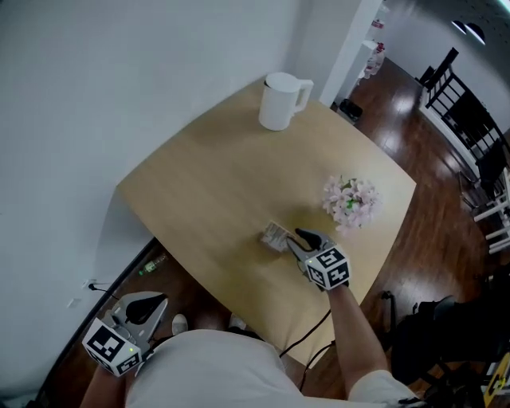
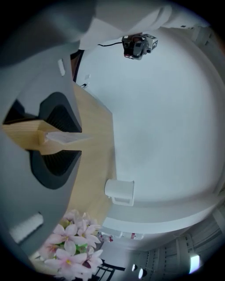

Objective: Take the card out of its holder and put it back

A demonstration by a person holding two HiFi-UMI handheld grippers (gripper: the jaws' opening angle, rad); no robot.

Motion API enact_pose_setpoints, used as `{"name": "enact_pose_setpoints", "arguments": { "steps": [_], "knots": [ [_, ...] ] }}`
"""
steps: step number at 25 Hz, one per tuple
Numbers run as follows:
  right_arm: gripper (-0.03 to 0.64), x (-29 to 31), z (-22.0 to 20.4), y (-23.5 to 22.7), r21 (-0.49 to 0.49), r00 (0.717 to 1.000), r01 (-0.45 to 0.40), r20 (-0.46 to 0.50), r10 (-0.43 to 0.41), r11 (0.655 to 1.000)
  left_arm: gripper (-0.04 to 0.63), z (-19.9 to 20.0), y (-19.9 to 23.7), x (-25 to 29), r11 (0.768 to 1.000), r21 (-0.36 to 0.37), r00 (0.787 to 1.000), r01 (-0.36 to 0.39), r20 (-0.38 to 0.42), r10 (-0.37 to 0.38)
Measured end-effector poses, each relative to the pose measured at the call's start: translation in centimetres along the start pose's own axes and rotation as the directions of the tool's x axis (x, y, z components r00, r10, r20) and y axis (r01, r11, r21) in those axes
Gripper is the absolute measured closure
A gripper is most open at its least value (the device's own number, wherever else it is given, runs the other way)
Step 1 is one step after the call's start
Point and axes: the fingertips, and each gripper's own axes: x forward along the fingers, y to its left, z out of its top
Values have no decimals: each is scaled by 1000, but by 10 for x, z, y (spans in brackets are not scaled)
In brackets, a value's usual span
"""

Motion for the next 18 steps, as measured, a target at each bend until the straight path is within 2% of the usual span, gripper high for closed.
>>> {"name": "enact_pose_setpoints", "arguments": {
  "steps": [5, 8, 11, 18],
  "knots": [
    [504, 23, -7, 4, 1, 996, -89, -33, 89, 996, 591, -2, 8, -6, 997, -34, 998, -64, -6, 64],
    [568, 26, -7, 8, 1, 993, -117, -28, 117, 993, 591, -7, 10, -6, 996, -43, 997, -76, -14, 75],
    [582, 25, -5, 12, 8, 990, -141, -24, 141, 990, 591, -7, 12, -6, 996, -47, 997, -76, -16, 75],
    [595, 17, 8, 13, 4, 992, -125, -2, 125, 992, 591, -5, 14, -4, 998, -38, 999, -46, -16, 46]
  ]
}}
